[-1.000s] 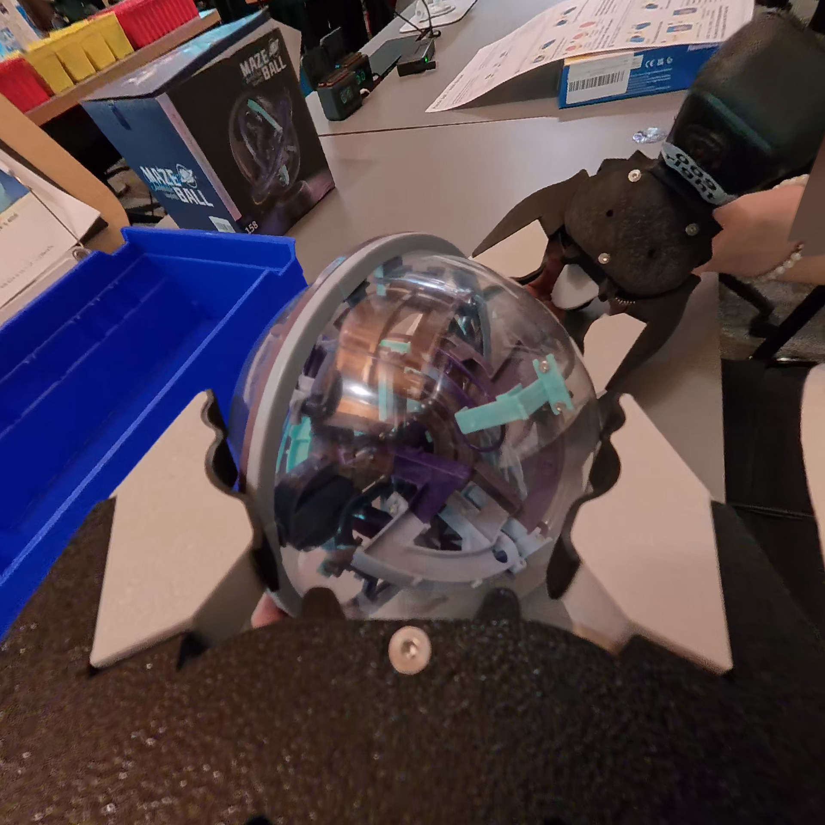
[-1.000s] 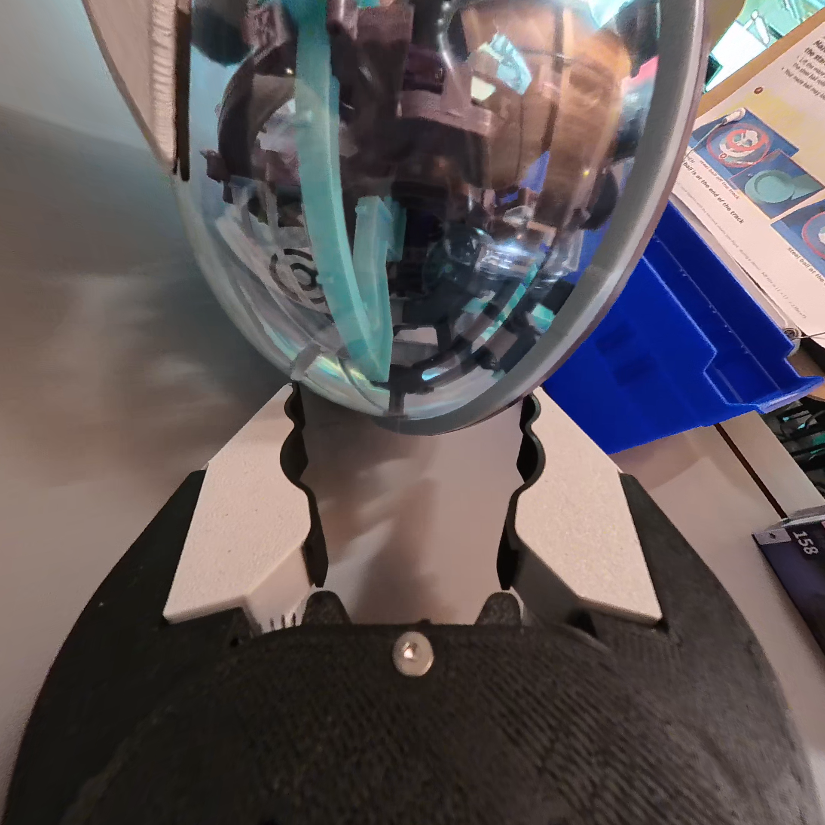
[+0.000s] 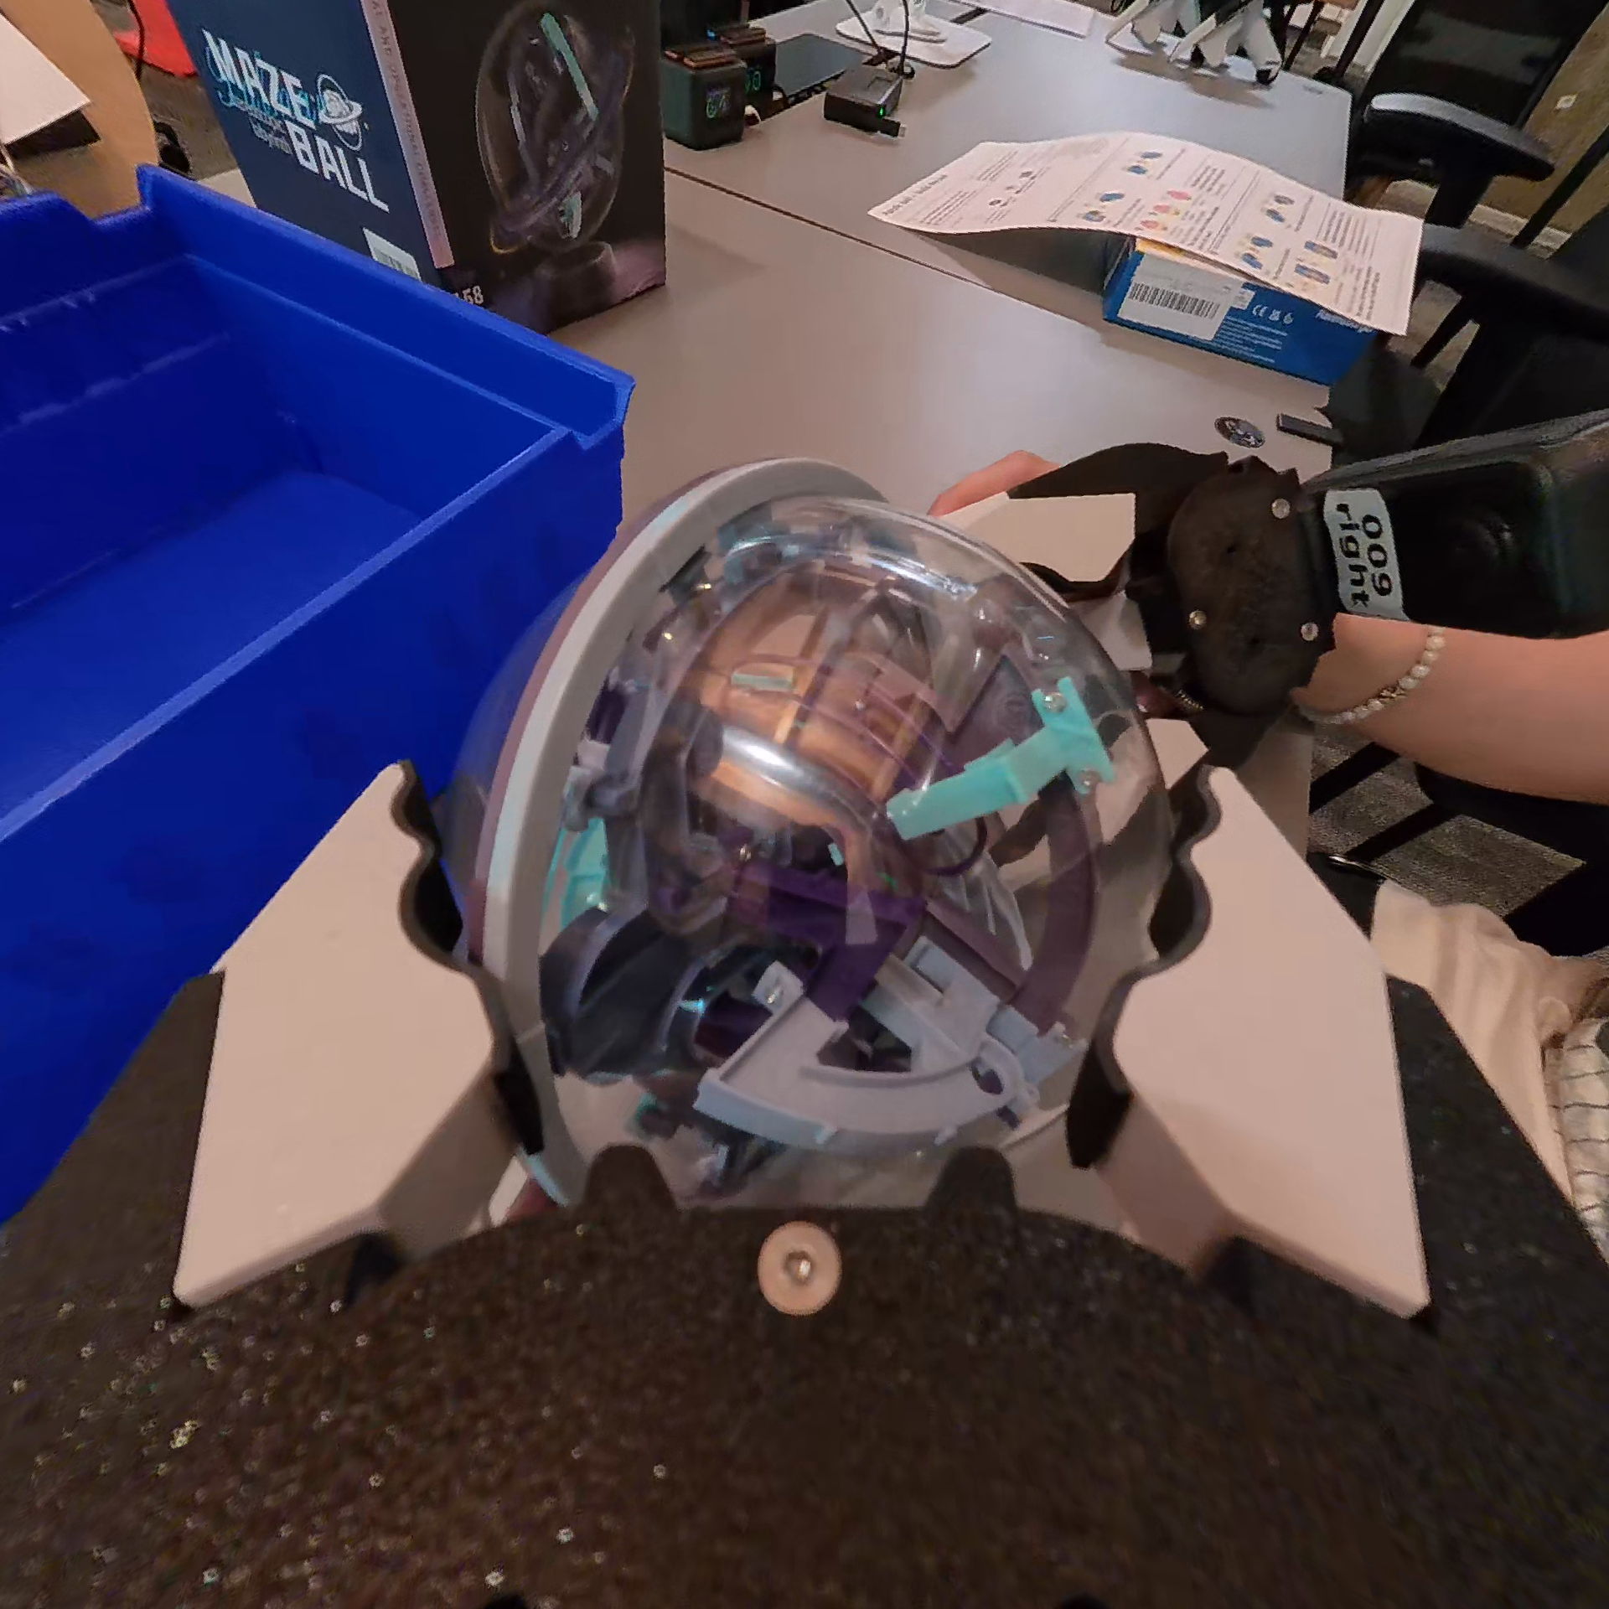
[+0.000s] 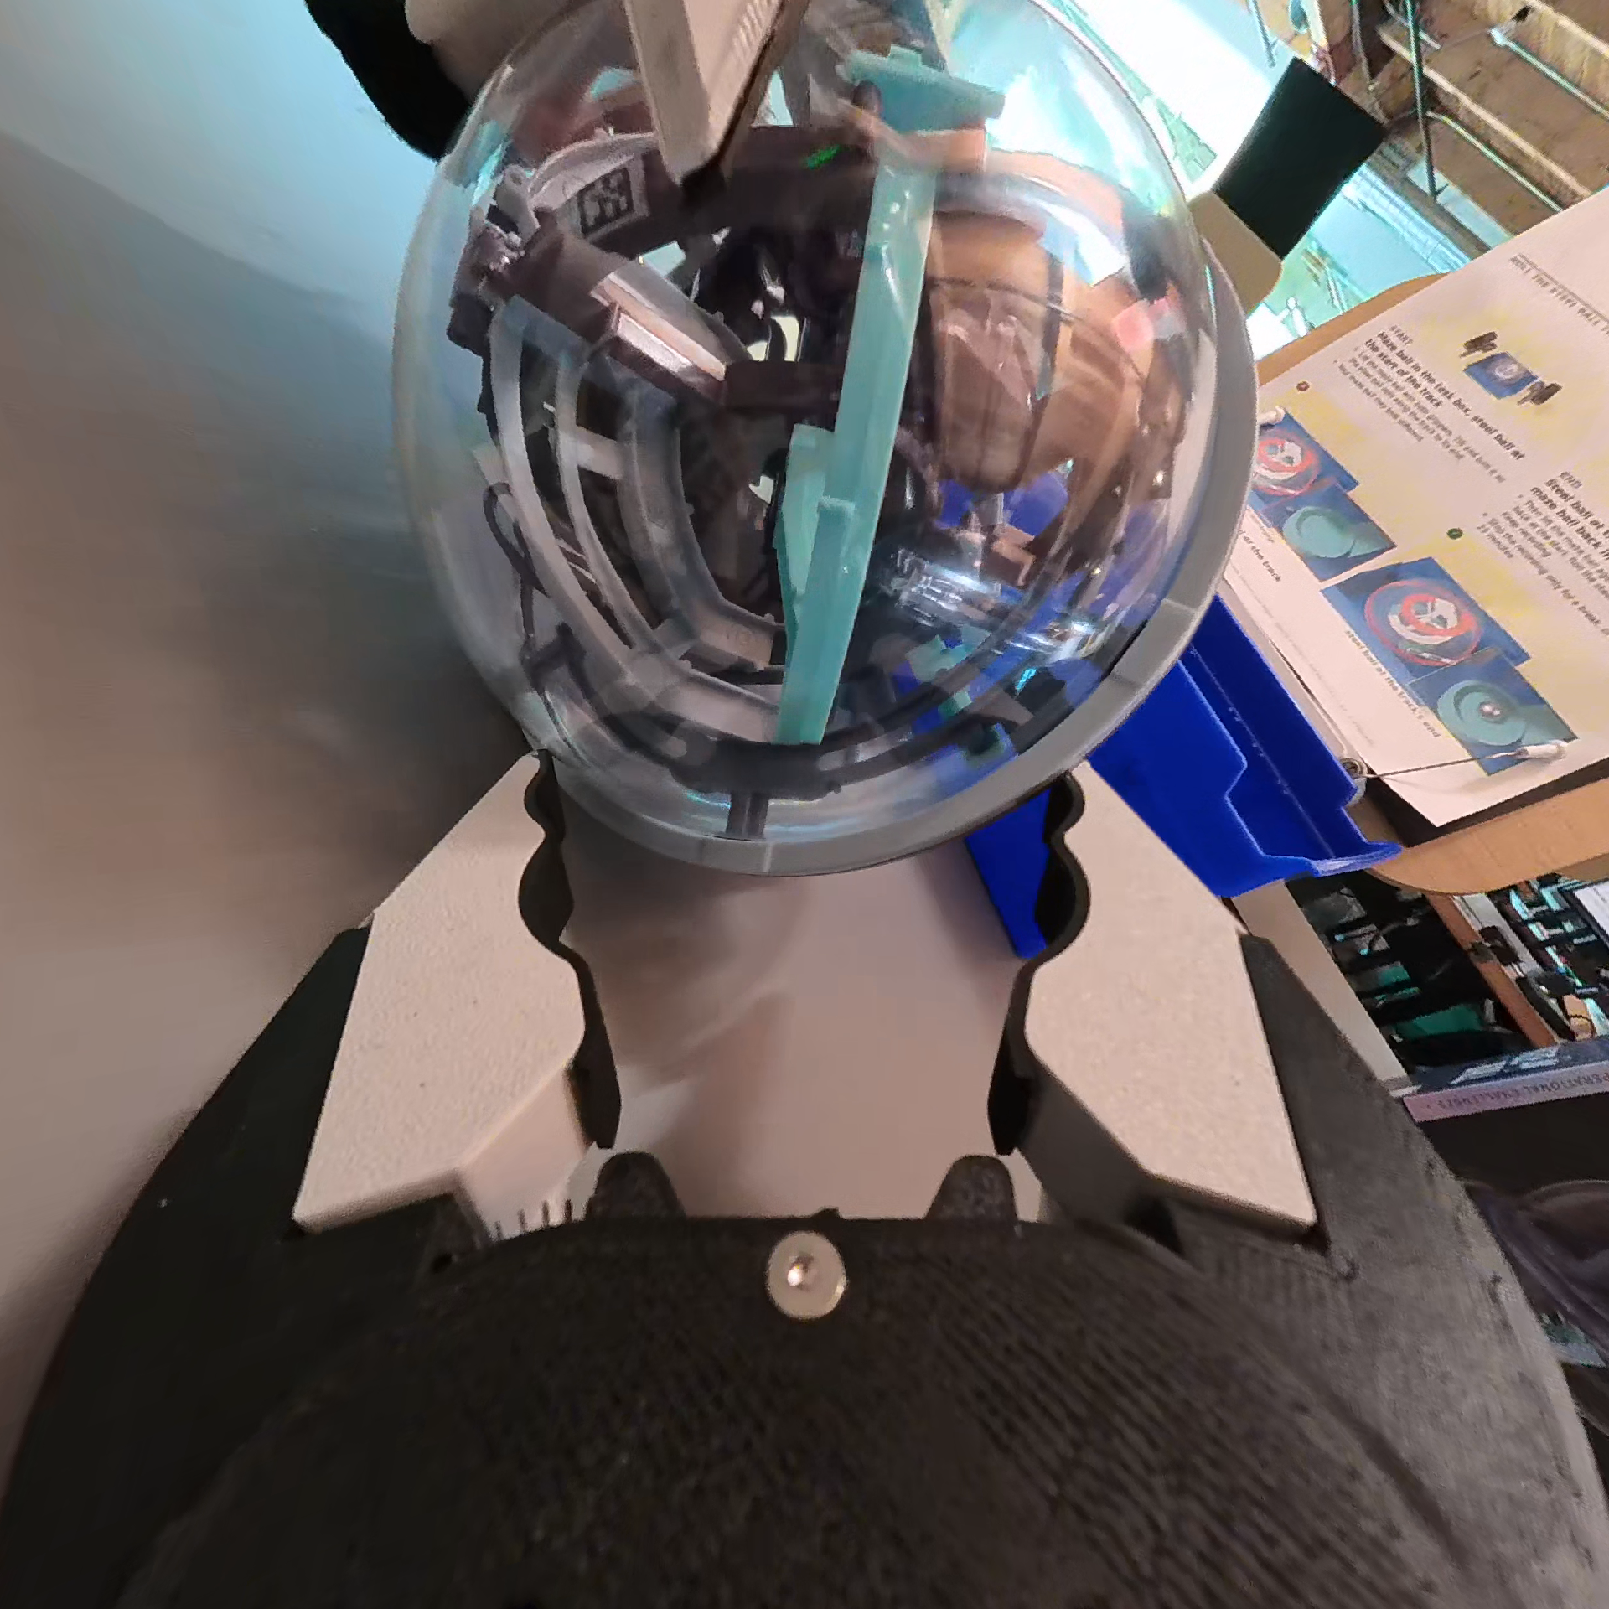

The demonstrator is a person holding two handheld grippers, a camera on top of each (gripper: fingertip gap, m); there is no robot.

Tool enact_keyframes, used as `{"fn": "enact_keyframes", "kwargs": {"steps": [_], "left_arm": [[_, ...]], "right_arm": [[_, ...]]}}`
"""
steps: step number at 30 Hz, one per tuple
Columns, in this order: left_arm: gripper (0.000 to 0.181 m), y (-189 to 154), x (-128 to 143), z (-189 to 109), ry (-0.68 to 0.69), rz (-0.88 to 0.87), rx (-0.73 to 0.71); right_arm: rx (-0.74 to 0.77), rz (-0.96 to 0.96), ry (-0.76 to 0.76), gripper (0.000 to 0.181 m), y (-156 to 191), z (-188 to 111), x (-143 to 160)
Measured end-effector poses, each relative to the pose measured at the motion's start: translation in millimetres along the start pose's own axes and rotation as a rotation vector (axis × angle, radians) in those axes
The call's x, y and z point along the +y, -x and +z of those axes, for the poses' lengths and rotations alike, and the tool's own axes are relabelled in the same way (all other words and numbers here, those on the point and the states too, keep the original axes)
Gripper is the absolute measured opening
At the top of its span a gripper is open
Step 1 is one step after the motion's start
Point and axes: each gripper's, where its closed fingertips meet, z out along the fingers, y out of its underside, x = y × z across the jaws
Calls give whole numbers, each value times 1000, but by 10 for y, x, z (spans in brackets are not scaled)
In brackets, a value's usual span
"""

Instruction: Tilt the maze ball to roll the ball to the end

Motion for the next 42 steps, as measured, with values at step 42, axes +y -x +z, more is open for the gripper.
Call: {"fn": "enact_keyframes", "kwargs": {"steps": [42], "left_arm": [[158, 174, -193, 3, -440, 43, 183]], "right_arm": [[65, -121, -94, 123, -198, 180, 3]]}}
